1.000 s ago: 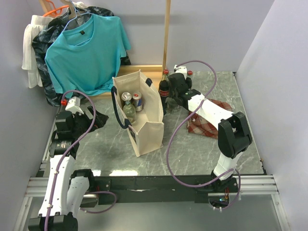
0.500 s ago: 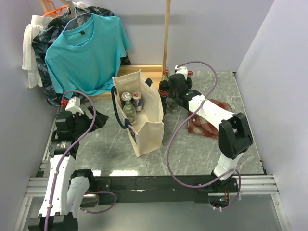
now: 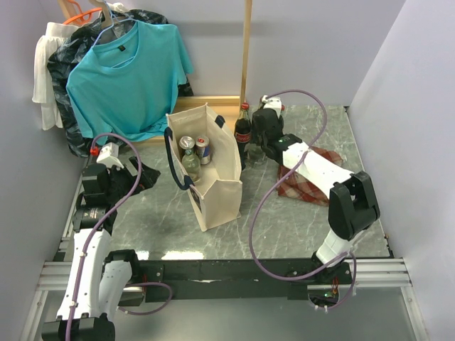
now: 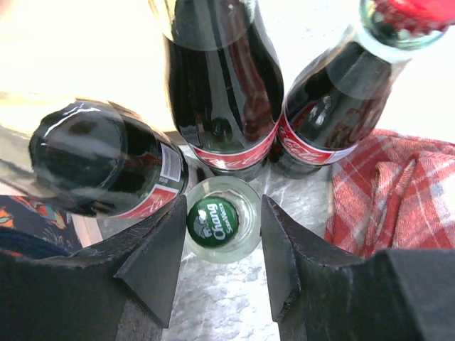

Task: Take the beverage out of the canvas bag
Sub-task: Place the drink at the center of the board.

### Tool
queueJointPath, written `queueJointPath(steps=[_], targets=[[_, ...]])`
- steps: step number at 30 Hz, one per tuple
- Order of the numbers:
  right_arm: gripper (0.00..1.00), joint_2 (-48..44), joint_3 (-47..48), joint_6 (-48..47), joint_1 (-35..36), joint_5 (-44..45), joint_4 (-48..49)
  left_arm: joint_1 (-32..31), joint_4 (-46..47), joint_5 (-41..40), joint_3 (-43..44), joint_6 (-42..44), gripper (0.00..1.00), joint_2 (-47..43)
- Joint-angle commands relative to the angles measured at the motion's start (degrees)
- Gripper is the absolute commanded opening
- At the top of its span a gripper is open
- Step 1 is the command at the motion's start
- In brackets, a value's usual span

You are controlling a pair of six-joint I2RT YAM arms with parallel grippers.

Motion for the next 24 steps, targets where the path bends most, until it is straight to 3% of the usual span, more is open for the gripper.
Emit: queueJointPath(steps=[1, 6, 14, 24], targets=[[0.52, -5.2, -0.5, 0.5, -0.3, 2.2, 0.1, -0.2, 1.9, 0.4, 1.1, -0.4, 0.96, -0.7], [0.53, -9.7, 3.6, -4.9, 2.7, 6.5, -2.9, -0.2, 1.9, 0.5, 1.1, -0.4, 0.96, -0.4], [0.55, -16.5, 8.1, -6.0, 7.6, 4.0, -9.6, -0.2, 1.9, -0.1, 1.1, -0.5, 0.96, -1.0], [0.55, -16.3, 18.6, -10.7, 15.0, -10.5, -20.3, -0.1, 1.5, -1.4, 1.3, -0.4, 0.96, -1.8]])
